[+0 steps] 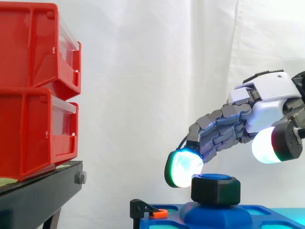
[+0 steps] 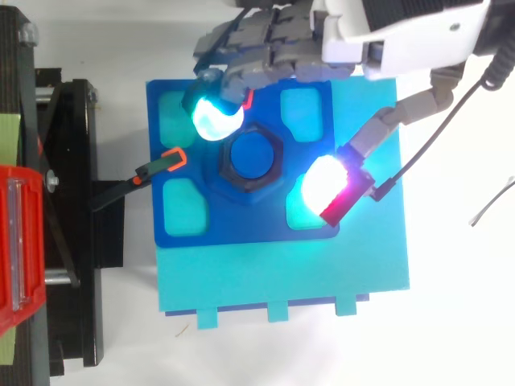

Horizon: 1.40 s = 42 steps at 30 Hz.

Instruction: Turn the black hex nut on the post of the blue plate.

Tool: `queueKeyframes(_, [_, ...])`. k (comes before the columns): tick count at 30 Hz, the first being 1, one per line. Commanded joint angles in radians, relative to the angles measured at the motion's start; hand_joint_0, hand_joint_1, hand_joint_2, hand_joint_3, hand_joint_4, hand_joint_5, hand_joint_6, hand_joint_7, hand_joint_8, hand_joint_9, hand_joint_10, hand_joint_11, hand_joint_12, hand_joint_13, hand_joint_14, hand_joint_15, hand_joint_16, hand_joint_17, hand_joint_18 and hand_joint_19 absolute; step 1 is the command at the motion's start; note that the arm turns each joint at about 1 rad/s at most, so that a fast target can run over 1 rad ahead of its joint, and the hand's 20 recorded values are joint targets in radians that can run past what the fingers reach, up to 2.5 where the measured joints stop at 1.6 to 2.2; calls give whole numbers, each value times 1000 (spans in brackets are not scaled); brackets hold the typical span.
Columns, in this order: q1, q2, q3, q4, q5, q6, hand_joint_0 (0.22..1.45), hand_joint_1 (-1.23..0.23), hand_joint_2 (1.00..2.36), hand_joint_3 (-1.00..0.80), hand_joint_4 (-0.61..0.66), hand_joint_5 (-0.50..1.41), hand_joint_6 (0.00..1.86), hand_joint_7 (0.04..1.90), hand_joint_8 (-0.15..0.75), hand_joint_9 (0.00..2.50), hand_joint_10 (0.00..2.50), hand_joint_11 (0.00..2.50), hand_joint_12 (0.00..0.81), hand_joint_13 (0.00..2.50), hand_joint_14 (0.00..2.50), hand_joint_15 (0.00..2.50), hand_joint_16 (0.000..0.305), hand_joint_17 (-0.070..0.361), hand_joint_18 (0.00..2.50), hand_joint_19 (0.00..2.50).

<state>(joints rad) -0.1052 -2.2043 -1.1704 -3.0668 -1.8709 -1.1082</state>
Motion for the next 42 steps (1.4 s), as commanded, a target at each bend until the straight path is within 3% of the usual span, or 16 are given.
queueKeyframes(1, [-18, 0, 2, 5, -36, 2, 437, -571, 1000, -500, 281, -186, 503, 862, 321, 292, 0, 0, 399, 237, 0, 0, 52, 117, 124, 28])
queueKeyframes(4, [-19, 0, 2, 7, -34, 2, 436, -571, 1000, -500, 280, -186, 503, 862, 321, 293, 0, 0, 398, 237, 0, 0, 52, 117, 123, 33])
queueKeyframes(8, [-8, 0, 12, 5, -31, 13, 437, -571, 1000, -500, 281, -186, 502, 863, 321, 293, 0, 0, 397, 238, 0, 0, 52, 117, 121, 30])
queueKeyframes(12, [4, 0, 43, -1, 3, 18, 437, -572, 1000, -500, 283, -186, 502, 863, 321, 294, 0, 0, 397, 238, 0, 0, 52, 116, 120, 29])
queueKeyframes(14, [13, 0, 58, -7, 39, 18, 438, -572, 1000, -500, 279, -186, 502, 862, 320, 293, 0, 0, 397, 238, 0, 0, 52, 116, 119, 34])
queueKeyframes(19, [51, 0, 67, -13, 124, 16, 438, -572, 1000, -500, 282, -186, 503, 862, 321, 296, 0, 0, 395, 238, 0, 0, 51, 116, 122, 40])
queueKeyframes(22, [101, 0, 67, -21, 182, 21, 439, -573, 1000, -500, 279, -186, 503, 861, 323, 296, 0, 0, 395, 239, 0, 0, 51, 115, 124, 35])
queueKeyframes(24, [104, 0, 67, -27, 202, 21, 439, -574, 1000, -500, 281, -186, 503, 862, 322, 297, 0, 0, 394, 240, 0, 0, 51, 115, 125, 34])
queueKeyframes(34, [151, 0, 64, -40, 276, 19, 438, -573, 1000, -500, 283, -185, 502, 862, 322, 300, 0, 0, 393, 245, 0, 0, 51, 115, 124, 44])
queueKeyframes(42, [173, 0, 64, -63, 292, 18, 440, -567, 1000, -500, 281, -184, 502, 860, 323, 304, 0, 0, 393, 248, 0, 0, 51, 115, 122, 43])
